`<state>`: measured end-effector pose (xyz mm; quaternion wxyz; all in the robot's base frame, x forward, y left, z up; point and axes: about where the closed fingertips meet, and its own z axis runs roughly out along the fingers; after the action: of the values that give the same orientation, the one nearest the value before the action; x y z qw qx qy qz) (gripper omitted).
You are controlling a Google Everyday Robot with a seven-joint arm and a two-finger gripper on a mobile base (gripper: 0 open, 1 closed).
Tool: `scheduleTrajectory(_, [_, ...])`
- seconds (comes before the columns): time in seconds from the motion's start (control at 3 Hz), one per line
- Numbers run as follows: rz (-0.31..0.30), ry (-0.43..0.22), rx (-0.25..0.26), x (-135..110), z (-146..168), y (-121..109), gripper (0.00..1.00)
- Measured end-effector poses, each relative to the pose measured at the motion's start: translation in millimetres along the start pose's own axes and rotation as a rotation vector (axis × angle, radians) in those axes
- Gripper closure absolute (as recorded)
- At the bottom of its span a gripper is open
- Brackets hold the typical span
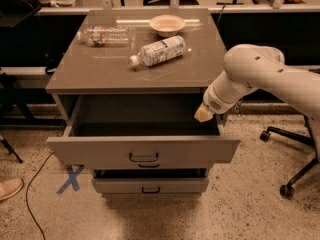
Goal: Open top drawer
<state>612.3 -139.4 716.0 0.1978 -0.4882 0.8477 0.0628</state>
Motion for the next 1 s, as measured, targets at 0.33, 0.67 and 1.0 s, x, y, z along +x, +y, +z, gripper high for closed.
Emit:
scheduleTrajectory(0.33, [0.094, 0.065, 0.022, -4, 21, -8, 1.00])
scheduleTrajectory(0.67, [0.226, 0.120, 0.009, 10, 41, -8, 1.00])
scheduleTrajectory(1.0, [0.329, 0.153, -0.018, 30, 52, 1, 1.00])
